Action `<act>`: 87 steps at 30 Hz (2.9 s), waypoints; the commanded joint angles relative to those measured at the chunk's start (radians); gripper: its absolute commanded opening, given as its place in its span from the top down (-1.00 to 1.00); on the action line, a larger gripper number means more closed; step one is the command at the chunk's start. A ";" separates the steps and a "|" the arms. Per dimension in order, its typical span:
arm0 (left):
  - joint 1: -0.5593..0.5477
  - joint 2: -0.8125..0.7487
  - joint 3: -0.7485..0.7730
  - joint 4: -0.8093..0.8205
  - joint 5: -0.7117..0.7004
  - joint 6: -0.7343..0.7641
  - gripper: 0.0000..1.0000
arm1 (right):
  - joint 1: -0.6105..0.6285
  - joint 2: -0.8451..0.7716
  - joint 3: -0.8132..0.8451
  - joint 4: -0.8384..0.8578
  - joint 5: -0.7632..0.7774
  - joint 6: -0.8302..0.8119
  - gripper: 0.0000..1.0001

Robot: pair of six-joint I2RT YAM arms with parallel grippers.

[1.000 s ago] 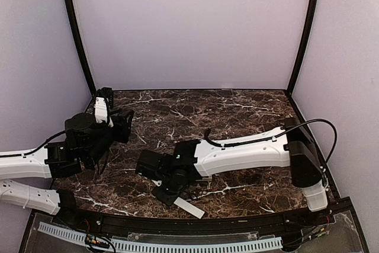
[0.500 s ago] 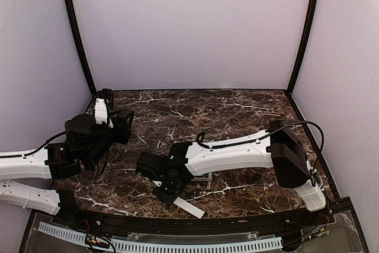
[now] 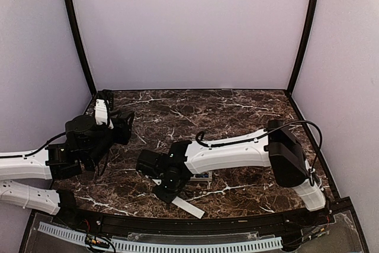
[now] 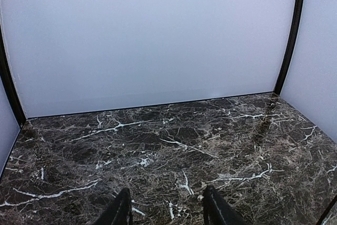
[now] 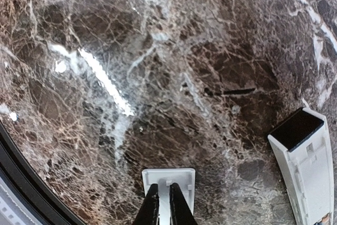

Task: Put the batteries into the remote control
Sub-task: Pick up the battery cover at the center of the board, then pass from the right arm to the left

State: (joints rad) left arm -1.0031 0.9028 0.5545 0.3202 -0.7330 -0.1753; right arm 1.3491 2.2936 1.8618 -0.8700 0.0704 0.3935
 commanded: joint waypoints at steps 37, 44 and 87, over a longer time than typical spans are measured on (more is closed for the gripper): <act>0.004 0.013 -0.011 0.029 0.000 0.043 0.09 | -0.043 -0.134 -0.074 0.135 0.040 -0.030 1.00; 0.004 0.031 -0.013 0.030 0.031 0.026 0.08 | -0.060 -0.217 -0.138 0.195 0.094 -0.014 1.00; 0.001 0.333 0.243 0.361 1.086 0.144 -0.98 | -0.228 -0.979 -0.461 0.786 -0.256 -0.469 1.00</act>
State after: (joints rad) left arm -1.0016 1.2194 0.7498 0.6350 0.3656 0.0177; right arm 1.1202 1.3304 1.4105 -0.1577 -0.1596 -0.0940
